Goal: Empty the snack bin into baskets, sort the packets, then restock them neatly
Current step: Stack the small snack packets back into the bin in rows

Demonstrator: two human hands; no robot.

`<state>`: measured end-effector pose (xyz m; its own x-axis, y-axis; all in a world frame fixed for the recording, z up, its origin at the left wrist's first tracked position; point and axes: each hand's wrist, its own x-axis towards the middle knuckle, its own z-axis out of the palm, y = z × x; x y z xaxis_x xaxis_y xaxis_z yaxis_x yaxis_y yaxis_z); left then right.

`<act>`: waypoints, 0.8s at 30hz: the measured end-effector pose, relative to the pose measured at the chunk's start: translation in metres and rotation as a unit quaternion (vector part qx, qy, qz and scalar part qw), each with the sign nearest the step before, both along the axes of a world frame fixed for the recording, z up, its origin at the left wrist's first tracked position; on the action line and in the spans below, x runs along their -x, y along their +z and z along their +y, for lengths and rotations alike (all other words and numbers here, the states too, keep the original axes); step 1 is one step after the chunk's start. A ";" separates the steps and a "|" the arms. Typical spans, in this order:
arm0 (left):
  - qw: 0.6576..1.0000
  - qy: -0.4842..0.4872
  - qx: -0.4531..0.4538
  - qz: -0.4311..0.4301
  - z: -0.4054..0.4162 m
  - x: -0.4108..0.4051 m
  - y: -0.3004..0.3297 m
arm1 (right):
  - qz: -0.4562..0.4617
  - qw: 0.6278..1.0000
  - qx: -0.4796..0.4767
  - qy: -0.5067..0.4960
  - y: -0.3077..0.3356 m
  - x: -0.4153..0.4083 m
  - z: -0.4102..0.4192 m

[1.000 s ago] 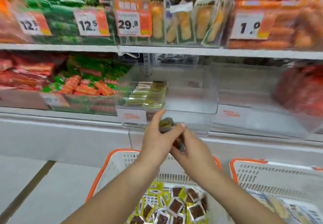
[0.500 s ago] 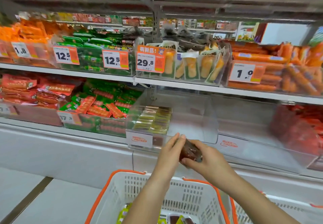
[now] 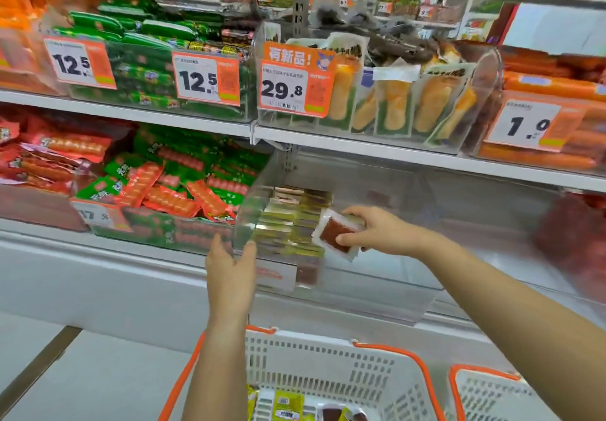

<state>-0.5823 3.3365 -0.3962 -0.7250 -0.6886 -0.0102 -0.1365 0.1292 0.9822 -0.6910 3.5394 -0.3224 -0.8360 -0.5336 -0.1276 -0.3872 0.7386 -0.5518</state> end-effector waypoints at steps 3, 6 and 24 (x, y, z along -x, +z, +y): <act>0.999 0.022 -0.024 0.018 -0.005 0.004 -0.004 | -0.083 0.995 0.050 0.034 -0.003 0.011 -0.010; 0.998 0.042 -0.036 0.013 -0.011 0.006 -0.009 | -0.110 0.991 0.035 0.071 -0.008 0.017 -0.022; 0.998 0.043 -0.036 0.012 -0.010 0.004 -0.010 | -0.048 0.992 -0.062 0.095 -0.043 0.013 -0.037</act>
